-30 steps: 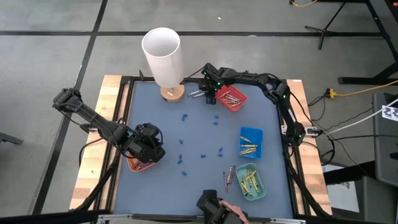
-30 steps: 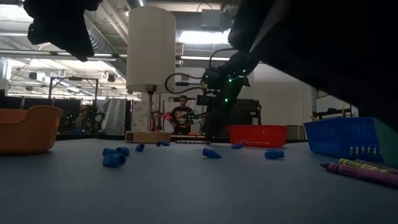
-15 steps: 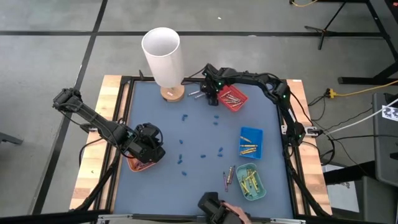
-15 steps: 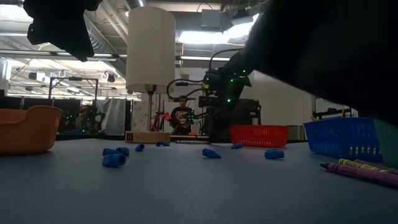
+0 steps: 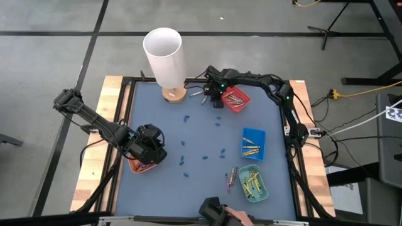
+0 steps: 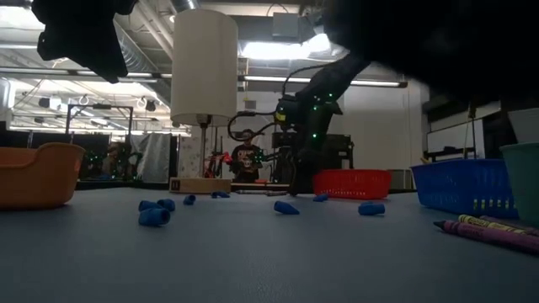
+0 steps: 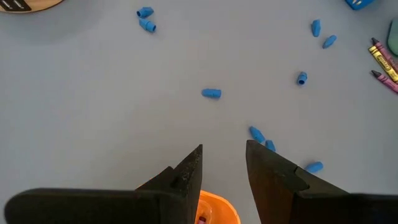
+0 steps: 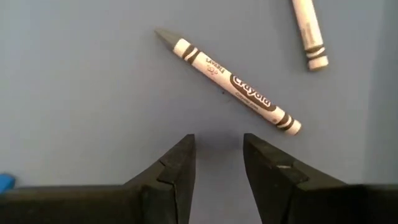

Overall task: Sort crayons
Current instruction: Put the grey crayon into the red bin

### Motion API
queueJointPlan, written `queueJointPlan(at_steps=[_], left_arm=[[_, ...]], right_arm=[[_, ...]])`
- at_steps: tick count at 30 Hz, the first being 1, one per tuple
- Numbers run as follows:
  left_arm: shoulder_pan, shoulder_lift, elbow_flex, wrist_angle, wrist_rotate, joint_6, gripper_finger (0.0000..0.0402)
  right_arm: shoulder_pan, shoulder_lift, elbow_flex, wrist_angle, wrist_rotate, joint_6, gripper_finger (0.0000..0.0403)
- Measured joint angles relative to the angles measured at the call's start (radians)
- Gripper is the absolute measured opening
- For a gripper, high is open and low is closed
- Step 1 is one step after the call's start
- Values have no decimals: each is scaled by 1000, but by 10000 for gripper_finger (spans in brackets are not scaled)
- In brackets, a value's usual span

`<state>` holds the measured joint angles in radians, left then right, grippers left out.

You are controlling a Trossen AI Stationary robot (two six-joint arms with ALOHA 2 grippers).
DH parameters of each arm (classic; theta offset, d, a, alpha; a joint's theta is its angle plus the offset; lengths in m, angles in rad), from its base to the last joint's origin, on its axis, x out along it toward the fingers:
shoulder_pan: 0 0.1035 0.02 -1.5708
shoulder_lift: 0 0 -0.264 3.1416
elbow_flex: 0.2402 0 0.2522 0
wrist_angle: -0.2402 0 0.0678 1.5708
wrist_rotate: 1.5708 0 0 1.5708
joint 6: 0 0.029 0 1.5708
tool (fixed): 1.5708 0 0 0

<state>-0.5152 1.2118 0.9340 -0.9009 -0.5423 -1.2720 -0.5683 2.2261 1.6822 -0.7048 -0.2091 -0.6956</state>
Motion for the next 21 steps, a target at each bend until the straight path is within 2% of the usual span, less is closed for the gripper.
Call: queueJointPlan(at_steps=[7,17,21], left_arm=[[0,0,0,1,0,0,108],[0,0,0,6,0,0,108],[0,0,0,6,-5,0,108]], right_arm=[[43,-32,1,7,93,-104,136],[51,-26,1,91,92,-164,136],[51,-17,1,92,61,-196,136]])
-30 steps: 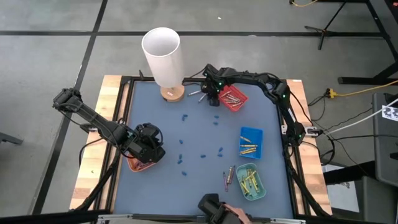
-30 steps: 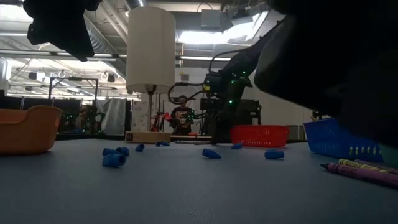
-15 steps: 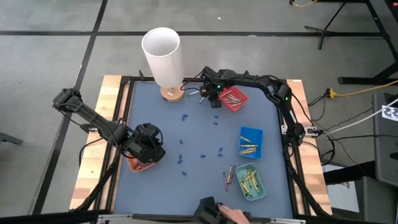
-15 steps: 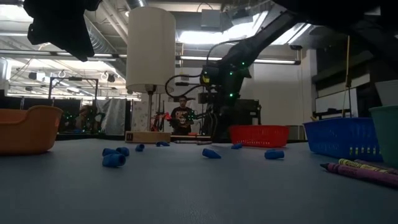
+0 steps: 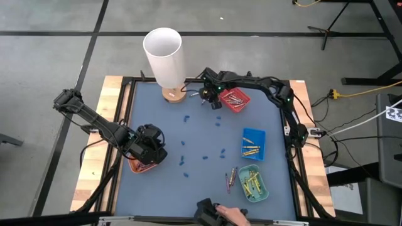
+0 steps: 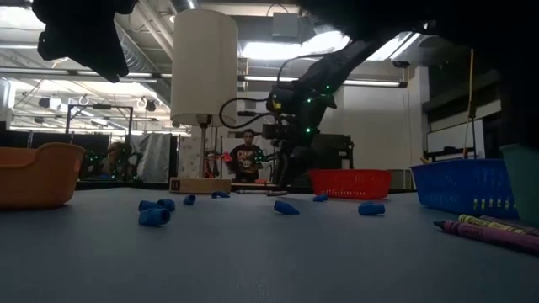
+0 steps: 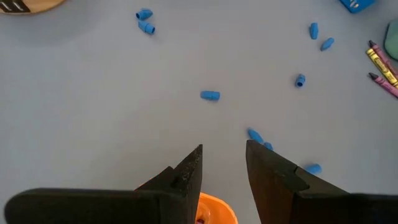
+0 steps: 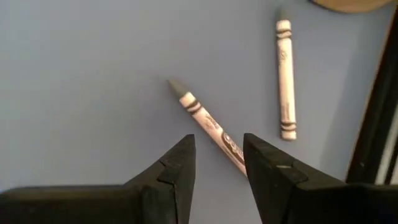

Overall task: Sort crayons
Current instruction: Put the grey crayon into the red bin

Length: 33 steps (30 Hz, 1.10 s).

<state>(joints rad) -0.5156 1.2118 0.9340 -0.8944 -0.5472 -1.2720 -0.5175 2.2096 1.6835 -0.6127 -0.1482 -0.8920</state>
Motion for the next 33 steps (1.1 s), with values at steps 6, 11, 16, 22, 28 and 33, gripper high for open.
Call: queueJointPlan(at_steps=[6,11,16,22,28,33], left_arm=[[0,0,0,4,-20,0,108],[0,0,0,19,-20,0,108],[0,0,0,19,-20,0,108],[0,0,0,20,-20,0,108],[0,0,0,20,-20,0,108],[0,0,0,21,-20,0,108]], right_arm=[[-1,33,0,14,1,-7,136],[-7,46,5,-3,8,-5,136],[-11,46,5,-22,14,5,136],[-12,47,5,-40,22,6,133],[-11,47,3,-44,40,25,89],[-10,48,2,-47,56,49,46]])
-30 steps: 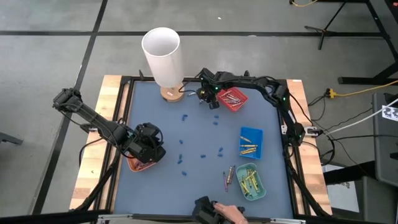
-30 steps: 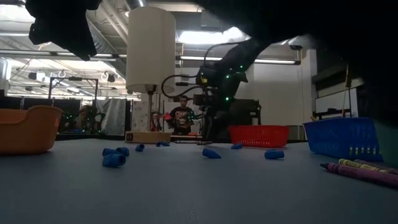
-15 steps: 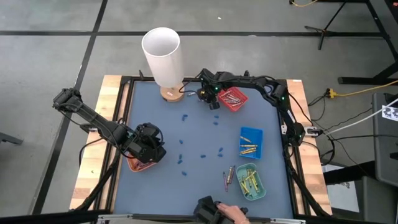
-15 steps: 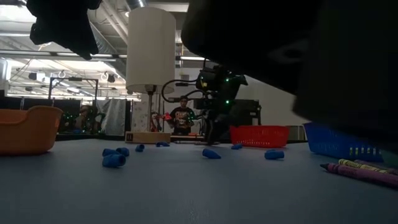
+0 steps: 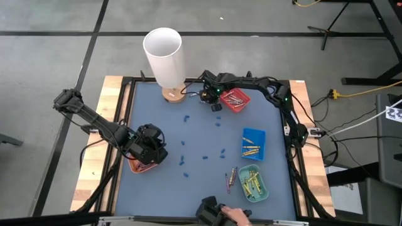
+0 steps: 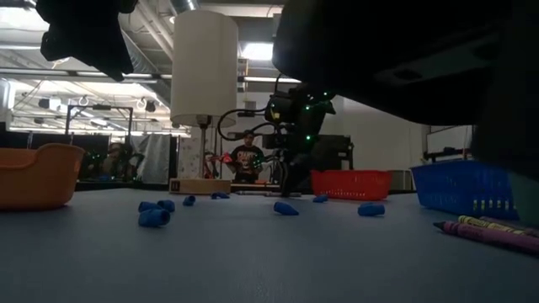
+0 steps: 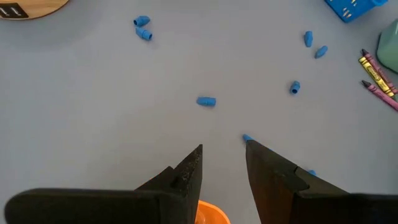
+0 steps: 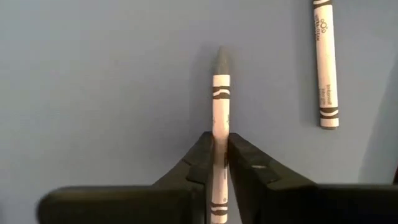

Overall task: Sort crayons
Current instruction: Put the grey crayon into the red bin

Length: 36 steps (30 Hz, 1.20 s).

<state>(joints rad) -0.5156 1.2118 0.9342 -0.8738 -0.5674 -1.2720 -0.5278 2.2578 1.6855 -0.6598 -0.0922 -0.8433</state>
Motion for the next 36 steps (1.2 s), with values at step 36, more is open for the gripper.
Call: queueJointPlan(at_steps=[36], left_arm=[[231,17,0,303,-123,492,108]], right_arm=[[45,6,364,-524,91,9,24]])
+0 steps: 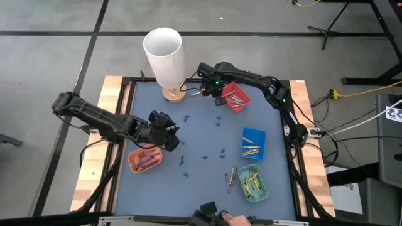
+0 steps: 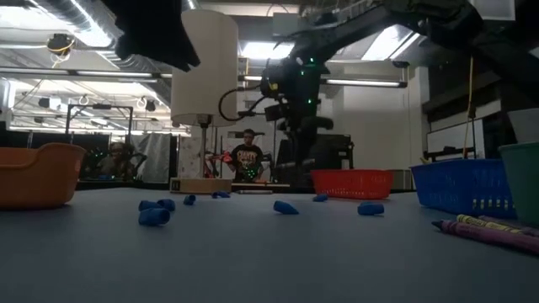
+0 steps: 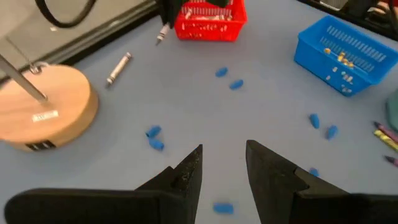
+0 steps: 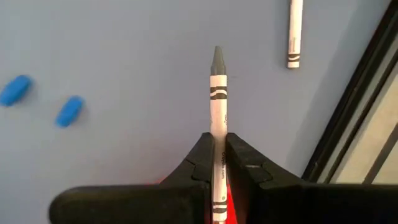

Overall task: Sort crayons
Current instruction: Put the grey crayon into the red bin

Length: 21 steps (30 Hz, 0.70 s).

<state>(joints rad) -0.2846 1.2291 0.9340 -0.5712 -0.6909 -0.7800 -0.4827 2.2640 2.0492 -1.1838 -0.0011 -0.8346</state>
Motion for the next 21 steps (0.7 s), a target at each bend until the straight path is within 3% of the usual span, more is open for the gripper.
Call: queueJointPlan(at_steps=[8,21], left_arm=[[124,115,0,171,40,166,108],[341,314,0,523,263,349,108]], right_arm=[[10,-2,85,-237,47,95,24],[-81,-2,85,-385,44,256,23]])
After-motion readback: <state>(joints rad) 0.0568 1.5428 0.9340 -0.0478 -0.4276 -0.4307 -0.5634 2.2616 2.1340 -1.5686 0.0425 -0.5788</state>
